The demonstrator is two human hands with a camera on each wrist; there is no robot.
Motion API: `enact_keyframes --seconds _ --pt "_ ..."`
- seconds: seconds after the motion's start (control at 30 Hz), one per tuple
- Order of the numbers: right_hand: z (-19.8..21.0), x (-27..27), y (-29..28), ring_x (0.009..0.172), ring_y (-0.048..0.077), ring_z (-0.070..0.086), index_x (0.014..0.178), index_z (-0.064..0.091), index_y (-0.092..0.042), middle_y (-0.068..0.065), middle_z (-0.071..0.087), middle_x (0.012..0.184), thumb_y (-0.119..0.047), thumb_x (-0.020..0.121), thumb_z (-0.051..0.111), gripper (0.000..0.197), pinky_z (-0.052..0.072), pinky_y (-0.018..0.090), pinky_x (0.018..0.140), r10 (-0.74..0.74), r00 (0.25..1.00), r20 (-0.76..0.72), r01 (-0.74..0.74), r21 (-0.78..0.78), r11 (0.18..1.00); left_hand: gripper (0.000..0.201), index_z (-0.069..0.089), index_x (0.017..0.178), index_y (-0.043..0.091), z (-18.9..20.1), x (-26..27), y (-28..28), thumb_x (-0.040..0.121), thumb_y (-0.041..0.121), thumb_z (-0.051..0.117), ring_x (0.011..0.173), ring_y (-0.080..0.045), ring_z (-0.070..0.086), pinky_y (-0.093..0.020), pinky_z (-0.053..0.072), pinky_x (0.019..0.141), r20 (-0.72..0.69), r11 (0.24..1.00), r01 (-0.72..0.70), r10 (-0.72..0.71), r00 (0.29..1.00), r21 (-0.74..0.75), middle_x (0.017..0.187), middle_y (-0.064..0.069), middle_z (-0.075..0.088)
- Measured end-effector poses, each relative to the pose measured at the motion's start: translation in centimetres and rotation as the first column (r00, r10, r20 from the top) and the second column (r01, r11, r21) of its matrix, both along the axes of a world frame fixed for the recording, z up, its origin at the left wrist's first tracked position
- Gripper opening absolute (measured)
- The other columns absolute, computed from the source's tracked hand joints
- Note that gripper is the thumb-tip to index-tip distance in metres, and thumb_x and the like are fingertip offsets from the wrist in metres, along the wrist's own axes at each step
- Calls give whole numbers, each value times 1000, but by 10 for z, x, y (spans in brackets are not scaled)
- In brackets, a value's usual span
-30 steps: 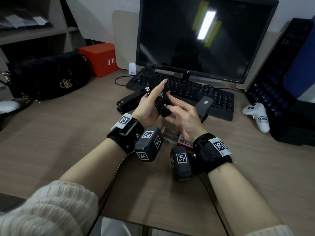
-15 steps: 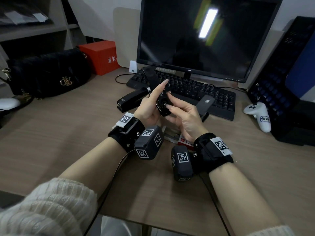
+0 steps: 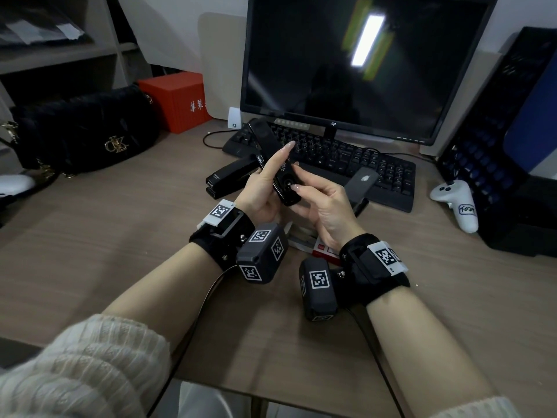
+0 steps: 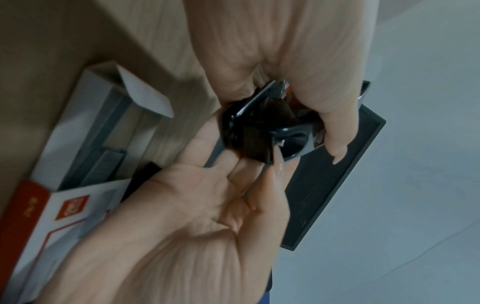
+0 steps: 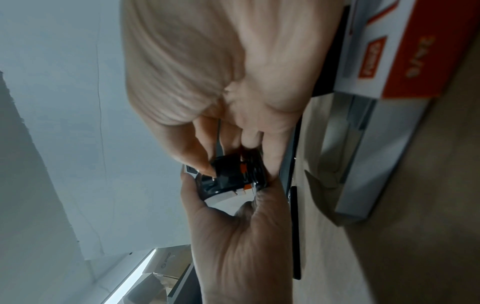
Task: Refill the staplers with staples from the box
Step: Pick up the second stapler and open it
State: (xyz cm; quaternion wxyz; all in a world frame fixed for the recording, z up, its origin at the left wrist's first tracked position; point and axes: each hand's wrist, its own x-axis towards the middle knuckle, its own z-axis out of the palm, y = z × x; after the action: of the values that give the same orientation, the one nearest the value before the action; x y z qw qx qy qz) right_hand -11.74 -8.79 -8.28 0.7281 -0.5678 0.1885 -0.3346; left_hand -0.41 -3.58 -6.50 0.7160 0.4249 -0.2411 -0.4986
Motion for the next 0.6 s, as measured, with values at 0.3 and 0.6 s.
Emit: enact_keyframes --seconds 0.3,0.6 --pt "3 -1 -1 121 24 60 129 59 -5 10 64 128 -1 94 48 37 47 46 103 16 1000 -16 -16 6 1000 21 68 102 28 -2 6 1 92 43 57 81 -15 72 -28 55 68 46 1000 15 -14 999 -25 86 -1 74" --pt "10 -3 0 115 14 63 120 63 -24 -3 69 120 -16 100 48 26 46 40 104 -47 982 -183 34 -73 997 28 74 106 24 1 26 12 85 42 68 83 -15 66 -27 51 74 197 997 6 -21 980 77 99 -5 69"
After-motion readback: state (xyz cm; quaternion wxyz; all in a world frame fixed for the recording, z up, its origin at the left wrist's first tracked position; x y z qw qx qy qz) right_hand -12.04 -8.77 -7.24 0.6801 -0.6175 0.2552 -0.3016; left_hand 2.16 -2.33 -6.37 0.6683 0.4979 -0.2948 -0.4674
